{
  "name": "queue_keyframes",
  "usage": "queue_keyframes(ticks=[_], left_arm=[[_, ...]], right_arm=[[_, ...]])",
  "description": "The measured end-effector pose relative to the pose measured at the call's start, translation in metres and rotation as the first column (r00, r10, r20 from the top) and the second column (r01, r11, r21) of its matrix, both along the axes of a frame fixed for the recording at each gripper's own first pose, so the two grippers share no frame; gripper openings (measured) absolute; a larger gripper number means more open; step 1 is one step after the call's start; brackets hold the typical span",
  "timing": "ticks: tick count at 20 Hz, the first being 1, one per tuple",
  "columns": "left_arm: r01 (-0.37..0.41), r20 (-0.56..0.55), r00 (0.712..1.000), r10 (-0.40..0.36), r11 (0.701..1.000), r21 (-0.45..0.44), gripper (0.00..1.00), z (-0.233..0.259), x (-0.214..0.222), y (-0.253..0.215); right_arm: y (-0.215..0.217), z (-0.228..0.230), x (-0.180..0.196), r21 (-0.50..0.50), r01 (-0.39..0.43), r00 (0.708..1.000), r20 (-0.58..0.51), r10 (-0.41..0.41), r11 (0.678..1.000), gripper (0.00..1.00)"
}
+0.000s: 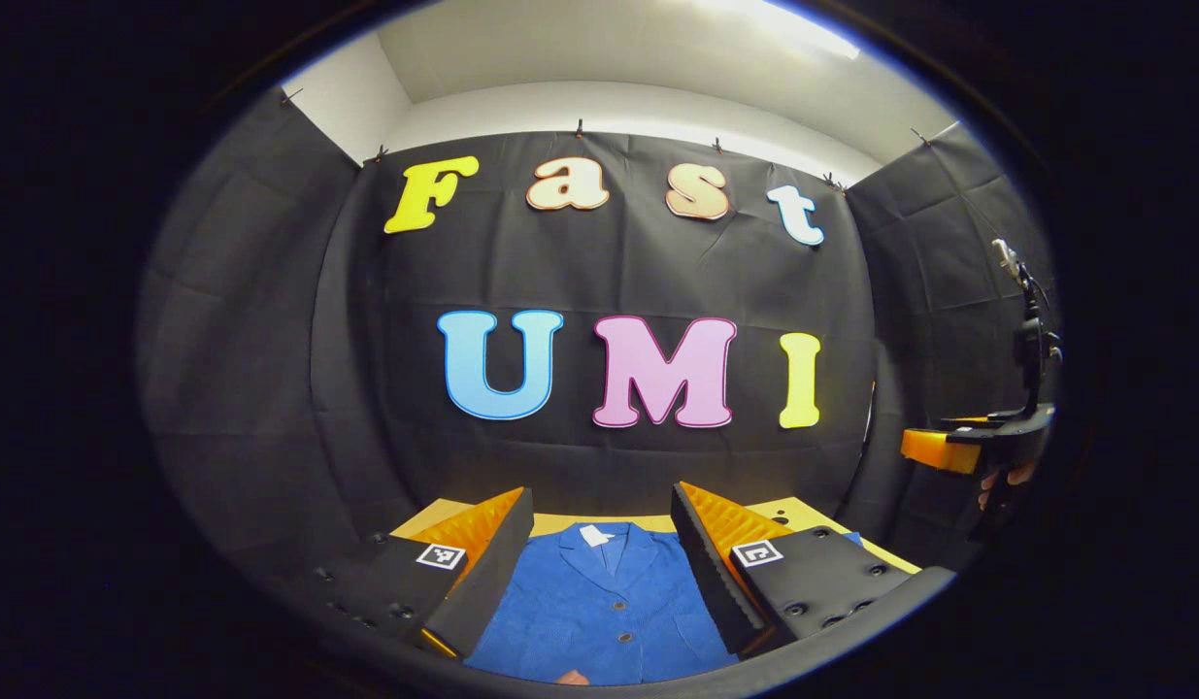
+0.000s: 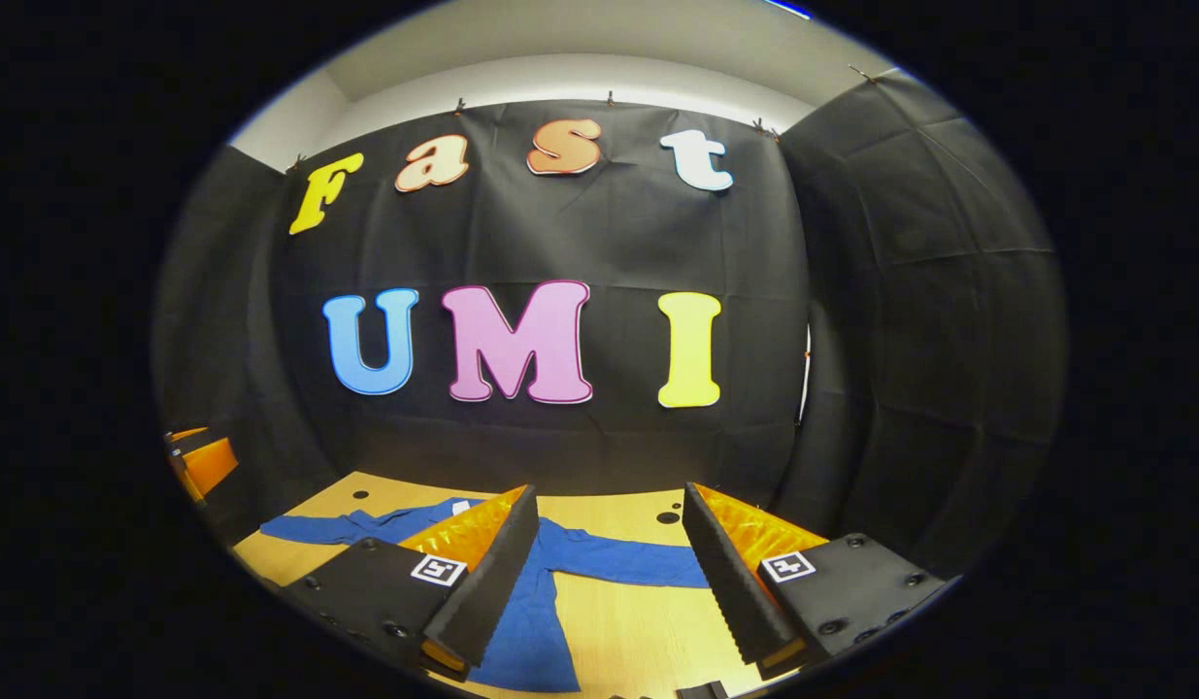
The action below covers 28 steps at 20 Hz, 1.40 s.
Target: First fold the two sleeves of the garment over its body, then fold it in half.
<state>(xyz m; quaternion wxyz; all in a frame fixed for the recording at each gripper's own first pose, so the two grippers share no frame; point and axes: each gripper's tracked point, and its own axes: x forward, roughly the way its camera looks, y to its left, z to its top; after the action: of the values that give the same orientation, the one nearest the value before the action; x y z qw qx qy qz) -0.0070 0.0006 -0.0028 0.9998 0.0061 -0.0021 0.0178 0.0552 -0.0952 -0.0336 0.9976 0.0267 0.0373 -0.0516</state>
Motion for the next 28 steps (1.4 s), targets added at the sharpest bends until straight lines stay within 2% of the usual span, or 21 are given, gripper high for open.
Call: queue_keyframes(ticks=[3, 6, 10, 12, 15, 18, 20, 22, 24, 26, 28], left_arm=[[0.017, -0.010, 1.000, -0.017, 1.000, -0.019, 0.82, -0.004, 0.004, -0.002], [0.041, -0.069, 0.997, -0.044, 0.998, -0.048, 0.82, -0.025, 0.022, -0.019], [0.033, -0.085, 0.996, -0.041, 0.995, -0.095, 0.82, -0.021, 0.037, -0.039], [0.011, -0.093, 0.996, -0.017, 0.998, -0.057, 0.81, -0.023, 0.043, -0.038], [-0.059, -0.127, 0.990, 0.061, 0.998, 0.020, 0.82, -0.029, 0.063, -0.028], [-0.103, -0.180, 0.978, 0.107, 0.994, 0.035, 0.82, -0.034, 0.085, -0.035], [-0.124, -0.212, 0.969, 0.129, 0.992, 0.036, 0.82, -0.035, 0.101, -0.046], [-0.128, -0.228, 0.965, 0.132, 0.991, 0.033, 0.82, -0.038, 0.117, -0.061], [-0.131, -0.242, 0.961, 0.137, 0.990, 0.043, 0.82, -0.043, 0.129, -0.073], [-0.126, -0.247, 0.960, 0.134, 0.991, 0.047, 0.82, -0.044, 0.138, -0.085], [-0.115, -0.247, 0.961, 0.124, 0.992, 0.052, 0.82, -0.043, 0.146, -0.098]], right_arm=[[-0.026, -0.013, 0.023, 0.028, 0.036, 0.998, -0.059, -0.035, 0.999, 0.95], [-0.056, -0.036, 0.050, -0.004, 0.055, 0.991, -0.122, -0.055, 0.998, 0.94], [-0.101, -0.101, 0.088, -0.027, 0.068, 0.964, -0.255, -0.072, 0.997, 0.95], [-0.123, -0.145, 0.105, 0.020, 0.104, 0.933, -0.349, -0.090, 0.994, 0.95], [-0.149, -0.208, 0.131, 0.126, 0.181, 0.887, -0.449, -0.107, 0.975, 0.95], [-0.184, -0.272, 0.148, 0.150, 0.259, 0.837, -0.527, -0.145, 0.954, 0.95], [-0.203, -0.316, 0.152, 0.159, 0.305, 0.784, -0.602, -0.153, 0.939, 0.95], [-0.220, -0.353, 0.148, 0.172, 0.350, 0.715, -0.685, -0.144, 0.921, 0.96], [-0.225, -0.380, 0.153, 0.199, 0.383, 0.671, -0.731, -0.124, 0.902, 0.97], [-0.229, -0.394, 0.154, 0.204, 0.392, 0.647, -0.754, -0.111, 0.897, 0.97], [-0.231, -0.398, 0.158, 0.201, 0.390, 0.643, -0.758, -0.110, 0.899, 0.96]])
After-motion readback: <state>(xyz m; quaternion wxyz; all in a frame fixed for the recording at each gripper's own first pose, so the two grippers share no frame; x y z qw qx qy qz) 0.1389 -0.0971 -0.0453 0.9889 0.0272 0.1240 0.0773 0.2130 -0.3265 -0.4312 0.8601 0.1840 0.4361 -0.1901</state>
